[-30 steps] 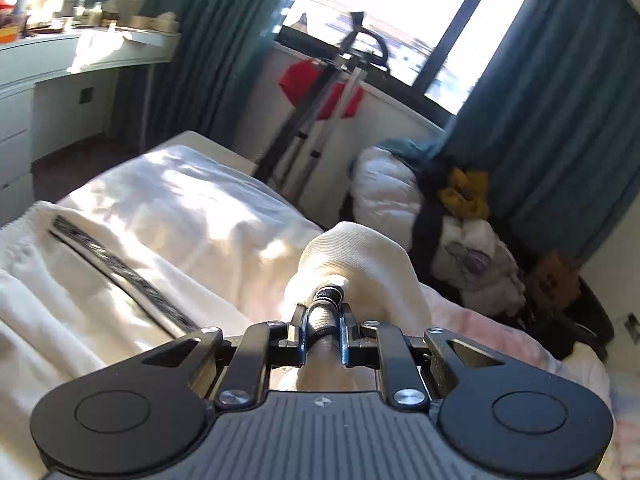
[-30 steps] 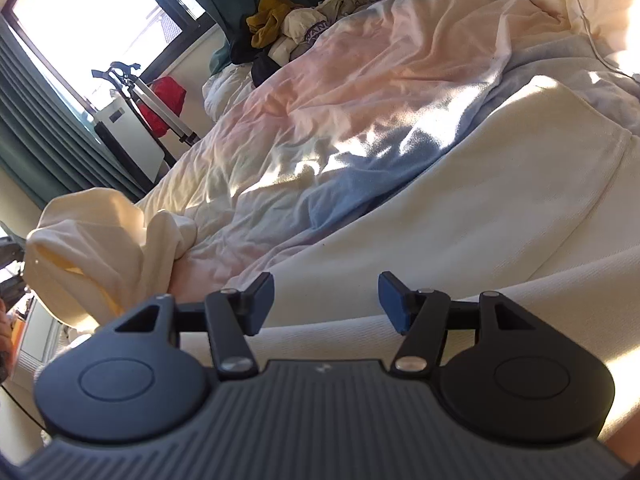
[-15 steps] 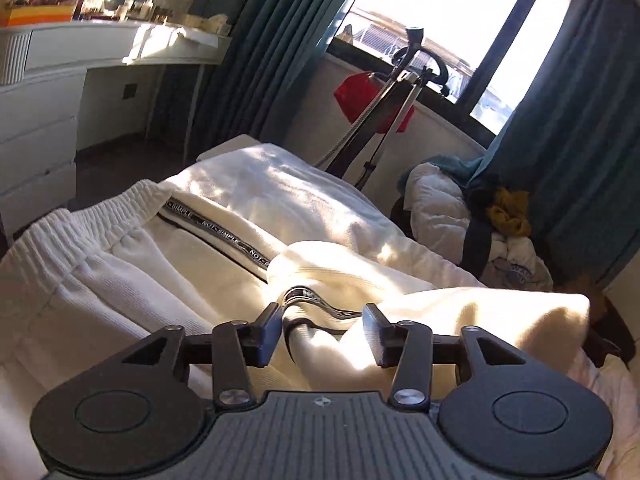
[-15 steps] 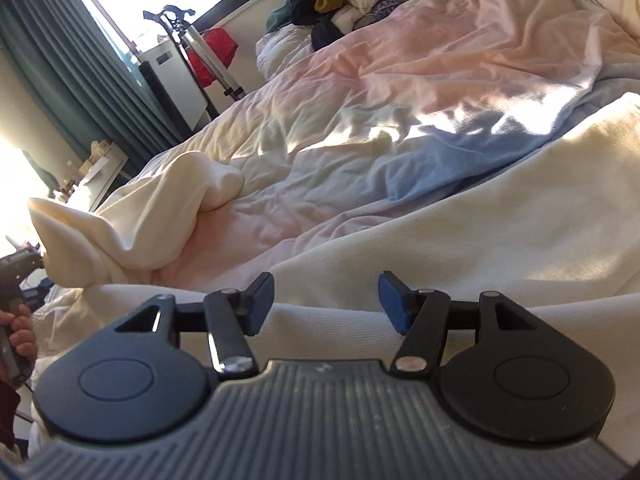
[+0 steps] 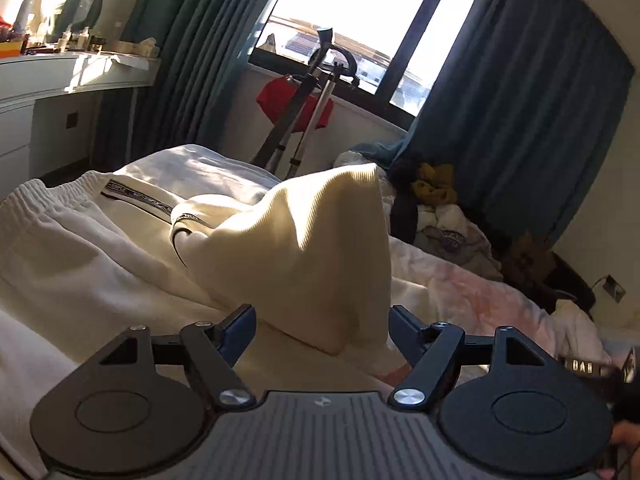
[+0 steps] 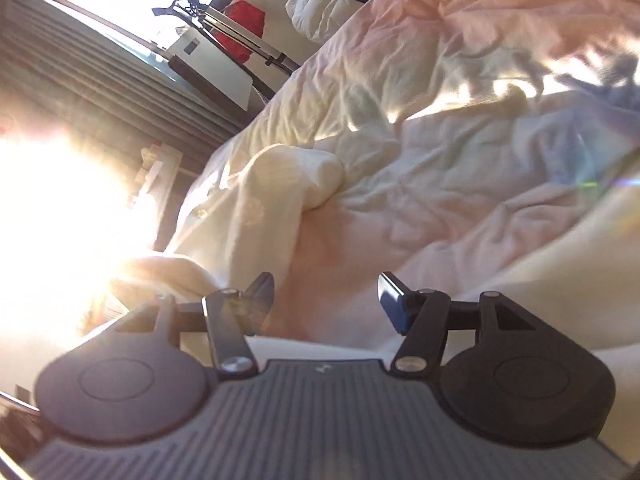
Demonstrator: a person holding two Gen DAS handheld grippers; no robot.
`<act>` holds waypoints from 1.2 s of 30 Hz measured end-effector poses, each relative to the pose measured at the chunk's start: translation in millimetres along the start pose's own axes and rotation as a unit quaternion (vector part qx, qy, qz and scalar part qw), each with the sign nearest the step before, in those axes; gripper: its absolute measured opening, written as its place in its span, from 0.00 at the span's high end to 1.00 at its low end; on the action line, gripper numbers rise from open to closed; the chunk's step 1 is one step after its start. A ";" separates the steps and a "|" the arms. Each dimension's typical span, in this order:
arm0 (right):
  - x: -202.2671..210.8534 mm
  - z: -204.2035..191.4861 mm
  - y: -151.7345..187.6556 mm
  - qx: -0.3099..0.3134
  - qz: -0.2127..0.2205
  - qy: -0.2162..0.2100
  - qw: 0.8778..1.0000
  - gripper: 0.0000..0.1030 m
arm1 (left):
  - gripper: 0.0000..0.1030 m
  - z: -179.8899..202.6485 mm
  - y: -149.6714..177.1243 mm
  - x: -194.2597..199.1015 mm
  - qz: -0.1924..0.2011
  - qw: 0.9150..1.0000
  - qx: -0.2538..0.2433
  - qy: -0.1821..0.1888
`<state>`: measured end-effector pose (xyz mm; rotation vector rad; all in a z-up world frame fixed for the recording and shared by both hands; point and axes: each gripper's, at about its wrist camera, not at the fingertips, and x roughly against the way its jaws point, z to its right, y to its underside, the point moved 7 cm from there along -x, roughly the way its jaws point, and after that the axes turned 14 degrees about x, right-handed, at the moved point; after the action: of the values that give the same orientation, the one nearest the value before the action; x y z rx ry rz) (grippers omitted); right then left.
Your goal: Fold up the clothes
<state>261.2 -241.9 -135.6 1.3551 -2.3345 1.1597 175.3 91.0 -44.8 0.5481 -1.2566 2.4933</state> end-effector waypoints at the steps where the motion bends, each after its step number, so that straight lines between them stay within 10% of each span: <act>1: -12.5 -4.2 -8.5 -0.018 -0.001 -0.010 1.000 0.41 | 0.28 -2.5 4.0 -5.6 -0.003 1.000 0.000 0.002; 10: -130.3 9.9 -44.2 -0.239 0.032 -0.033 0.970 0.40 | 0.32 -35.9 13.7 -32.8 -0.007 0.993 0.058 0.100; 20: -113.3 12.2 -21.4 -0.238 0.048 0.019 0.970 0.35 | 0.32 -44.5 12.7 -29.8 -0.020 0.986 0.098 0.131; 24: -121.2 29.4 -16.6 -0.308 0.087 -0.025 0.947 0.29 | 0.32 -42.9 11.5 -21.8 -0.012 0.986 0.098 0.135; 29: -156.0 20.1 -49.9 -0.264 0.091 -0.025 0.960 0.27 | 0.32 -47.0 10.9 -20.7 -0.002 0.985 0.106 0.139; 31: -154.3 8.5 -69.0 -0.216 0.109 0.003 0.970 0.38 | 0.32 -47.9 11.1 -22.7 -0.002 0.984 0.107 0.143; 33: -145.9 -6.0 -91.7 -0.158 0.129 0.032 0.978 0.80 | 0.32 -46.9 10.0 -25.3 -0.001 0.985 0.097 0.143; 36: -125.1 -20.8 -127.0 -0.113 0.143 0.059 0.982 0.86 | 0.33 -41.8 8.7 -23.3 -0.004 0.980 0.096 0.175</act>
<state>429.2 -180.6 -119.8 0.8745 -2.5392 0.9738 183.8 117.9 -84.4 0.1417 -0.8856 2.5734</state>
